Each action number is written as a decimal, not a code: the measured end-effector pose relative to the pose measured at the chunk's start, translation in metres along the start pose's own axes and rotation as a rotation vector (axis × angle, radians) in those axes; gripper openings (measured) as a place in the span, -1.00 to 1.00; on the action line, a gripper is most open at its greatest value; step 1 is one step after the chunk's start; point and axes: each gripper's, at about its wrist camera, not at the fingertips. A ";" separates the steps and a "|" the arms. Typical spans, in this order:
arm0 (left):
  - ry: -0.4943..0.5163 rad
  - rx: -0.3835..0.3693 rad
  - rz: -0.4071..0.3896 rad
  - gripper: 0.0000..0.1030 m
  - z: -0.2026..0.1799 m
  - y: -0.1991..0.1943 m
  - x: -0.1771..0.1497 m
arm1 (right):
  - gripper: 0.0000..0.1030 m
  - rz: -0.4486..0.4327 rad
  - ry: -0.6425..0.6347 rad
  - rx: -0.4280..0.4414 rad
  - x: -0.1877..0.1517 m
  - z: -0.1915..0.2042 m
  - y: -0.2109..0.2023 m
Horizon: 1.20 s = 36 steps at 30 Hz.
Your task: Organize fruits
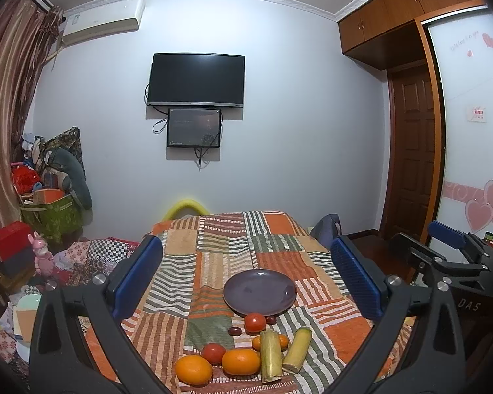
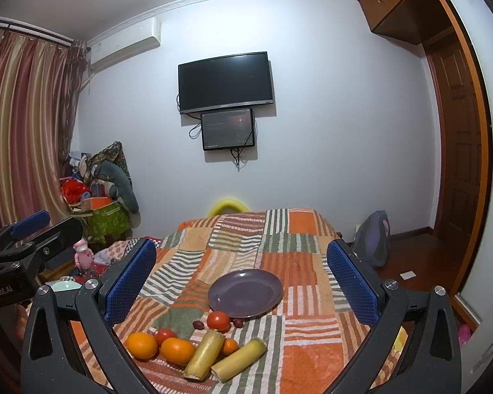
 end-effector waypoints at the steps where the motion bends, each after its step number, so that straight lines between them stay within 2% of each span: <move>1: 0.000 0.001 0.000 1.00 0.000 0.000 0.000 | 1.00 0.000 -0.002 0.000 0.000 0.000 0.000; 36: -0.007 0.007 0.002 1.00 0.003 0.000 0.000 | 1.00 -0.015 -0.015 0.015 0.001 0.009 -0.004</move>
Point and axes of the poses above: each gripper's, at about its wrist camera, not at the fingertips, and y roughly the way its jaws point, z to its left, x to its top, and after that the axes turned 11 degrees about -x, right-handed
